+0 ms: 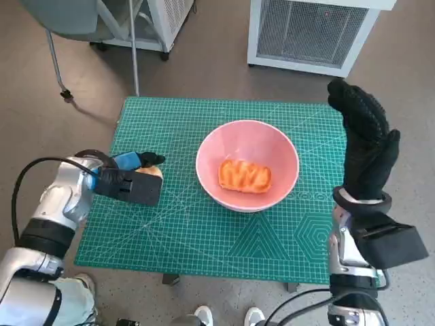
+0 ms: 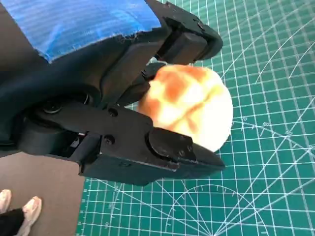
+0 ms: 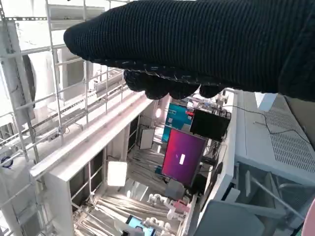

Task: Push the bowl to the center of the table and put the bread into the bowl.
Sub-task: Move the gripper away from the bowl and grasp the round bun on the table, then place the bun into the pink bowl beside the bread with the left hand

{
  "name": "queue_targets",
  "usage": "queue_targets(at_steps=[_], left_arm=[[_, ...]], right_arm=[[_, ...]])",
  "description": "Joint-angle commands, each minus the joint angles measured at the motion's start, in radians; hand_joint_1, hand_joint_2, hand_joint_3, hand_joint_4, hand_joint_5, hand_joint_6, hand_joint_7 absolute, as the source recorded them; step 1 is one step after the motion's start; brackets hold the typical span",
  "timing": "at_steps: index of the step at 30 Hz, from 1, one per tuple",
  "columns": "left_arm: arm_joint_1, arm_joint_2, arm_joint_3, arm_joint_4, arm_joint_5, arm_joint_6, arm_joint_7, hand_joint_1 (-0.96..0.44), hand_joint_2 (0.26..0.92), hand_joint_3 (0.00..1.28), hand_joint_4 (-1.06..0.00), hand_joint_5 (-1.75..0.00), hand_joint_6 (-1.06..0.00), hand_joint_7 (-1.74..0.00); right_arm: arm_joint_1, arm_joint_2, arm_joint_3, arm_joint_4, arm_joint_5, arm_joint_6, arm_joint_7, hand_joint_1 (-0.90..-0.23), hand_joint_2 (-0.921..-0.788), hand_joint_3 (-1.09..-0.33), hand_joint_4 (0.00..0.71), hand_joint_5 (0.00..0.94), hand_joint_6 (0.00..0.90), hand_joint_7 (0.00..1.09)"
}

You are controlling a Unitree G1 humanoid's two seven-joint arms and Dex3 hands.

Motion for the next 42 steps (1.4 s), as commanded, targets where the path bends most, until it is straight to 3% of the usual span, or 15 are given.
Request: queue_targets(at_steps=[1,2,3,4,5,6,9,11,21,27,34,42], left_arm=[[-0.017,-0.029,-0.048,0.095,0.04,-0.034,0.058,0.06,0.803,0.02,-0.29,-0.07,-0.39,-0.04],[-0.023,-0.028,-0.056,0.107,0.051,-0.051,0.088,0.06,0.81,0.02,-0.35,-0.08,-0.41,-0.05],[-0.028,-0.028,-0.063,0.118,0.058,-0.064,0.11,0.17,0.85,0.05,-0.46,-0.5,-0.53,-0.1],[-0.03,-0.022,-0.067,0.12,0.068,-0.088,0.145,0.21,0.864,0.06,-0.49,-0.66,-0.57,-0.12],[-0.032,-0.017,-0.071,0.123,0.074,-0.105,0.171,0.13,0.882,0.07,-0.54,-0.85,-0.59,-0.5],[-0.031,-0.008,-0.07,0.119,0.078,-0.129,0.206,0.09,0.896,0.08,-0.57,-0.98,-0.61,-0.75],[-0.028,0.016,-0.061,0.101,0.08,-0.179,0.273,0.03,0.893,0.11,-0.6,-1.28,-0.7,-0.83],[-0.025,0.036,-0.043,0.064,0.069,-0.201,0.292,0.02,0.892,0.12,-0.6,-1.33,-0.72,-0.88],[-0.045,0.091,0.096,-0.172,-0.011,-0.206,0.283,0.0,0.919,0.08,-0.66,-1.23,-0.65,-1.12],[-0.068,0.094,0.192,-0.305,-0.063,-0.22,0.318,0.0,0.92,0.06,-0.7,-1.15,-0.64,-1.16],[-0.118,0.036,0.253,-0.399,-0.106,-0.232,0.377,0.0,0.92,0.05,-0.73,-1.06,-0.63,-1.23],[-0.139,-0.07,0.243,-0.472,-0.089,-0.225,0.446,0.0,0.92,0.05,-0.73,-1.07,-0.62,-1.22]], right_arm=[[0.027,-0.005,-0.002,0.0,-0.008,0.012,0.0,-0.486,-0.921,-0.789,0.303,0.001,-0.001,0.64],[0.028,-0.004,-0.002,-0.002,-0.008,0.012,0.0,-0.486,-0.921,-0.789,0.303,0.001,-0.001,0.64],[0.029,-0.004,-0.002,-0.003,-0.007,0.013,0.001,-0.486,-0.921,-0.789,0.303,0.001,-0.001,0.64],[0.03,-0.003,-0.002,-0.005,-0.008,0.014,0.0,-0.486,-0.921,-0.789,0.303,0.001,-0.001,0.64],[0.031,-0.003,-0.002,-0.007,-0.008,0.015,-0.001,-0.486,-0.921,-0.788,0.303,0.001,-0.001,0.64],[0.032,-0.003,-0.002,-0.009,-0.008,0.016,-0.001,-0.486,-0.921,-0.788,0.303,0.001,-0.001,0.64],[0.035,-0.001,-0.001,-0.014,-0.007,0.019,-0.001,-0.485,-0.921,-0.787,0.303,0.001,-0.001,0.64],[0.037,-0.001,-0.001,-0.016,-0.006,0.02,-0.001,-0.486,-0.921,-0.786,0.303,0.001,-0.001,0.64],[0.034,0.001,0.0,-0.01,-0.003,0.02,0.002,-0.492,-0.921,-0.781,0.303,0.001,-0.001,0.65],[0.031,0.001,0.001,-0.011,0.0,0.025,0.005,-0.495,-0.921,-0.78,0.303,0.001,-0.001,0.65],[0.029,-0.002,0.002,-0.01,0.001,0.026,0.009,-0.498,-0.921,-0.78,0.303,0.001,-0.001,0.65],[0.027,0.0,0.003,-0.008,0.003,0.023,0.011,-0.497,-0.921,-0.781,0.302,0.001,-0.001,0.65]])
